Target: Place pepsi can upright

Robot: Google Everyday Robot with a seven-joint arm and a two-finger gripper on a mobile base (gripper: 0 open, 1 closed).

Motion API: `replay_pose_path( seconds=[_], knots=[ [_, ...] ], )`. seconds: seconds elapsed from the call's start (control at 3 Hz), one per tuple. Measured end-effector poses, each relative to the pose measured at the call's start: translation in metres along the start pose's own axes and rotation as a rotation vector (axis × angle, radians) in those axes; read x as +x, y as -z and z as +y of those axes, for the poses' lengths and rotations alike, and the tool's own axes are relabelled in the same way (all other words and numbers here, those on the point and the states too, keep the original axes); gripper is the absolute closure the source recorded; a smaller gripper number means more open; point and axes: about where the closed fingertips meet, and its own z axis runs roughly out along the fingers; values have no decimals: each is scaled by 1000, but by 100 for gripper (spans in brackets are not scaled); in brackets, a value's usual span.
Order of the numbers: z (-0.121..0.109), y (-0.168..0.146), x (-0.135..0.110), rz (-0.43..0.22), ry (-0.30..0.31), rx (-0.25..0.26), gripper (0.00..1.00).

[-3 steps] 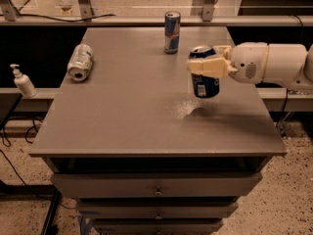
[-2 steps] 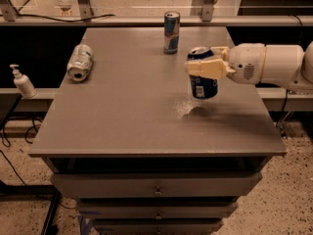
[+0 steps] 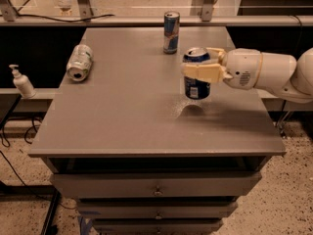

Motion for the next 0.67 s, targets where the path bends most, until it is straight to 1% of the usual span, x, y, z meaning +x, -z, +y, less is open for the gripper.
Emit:
replay_pose_path(
  seconds=[0.33,0.67],
  knots=[
    [-2,5,2,56,38,49,100],
    [-5,15,-6,89,64,86,100]
  ],
)
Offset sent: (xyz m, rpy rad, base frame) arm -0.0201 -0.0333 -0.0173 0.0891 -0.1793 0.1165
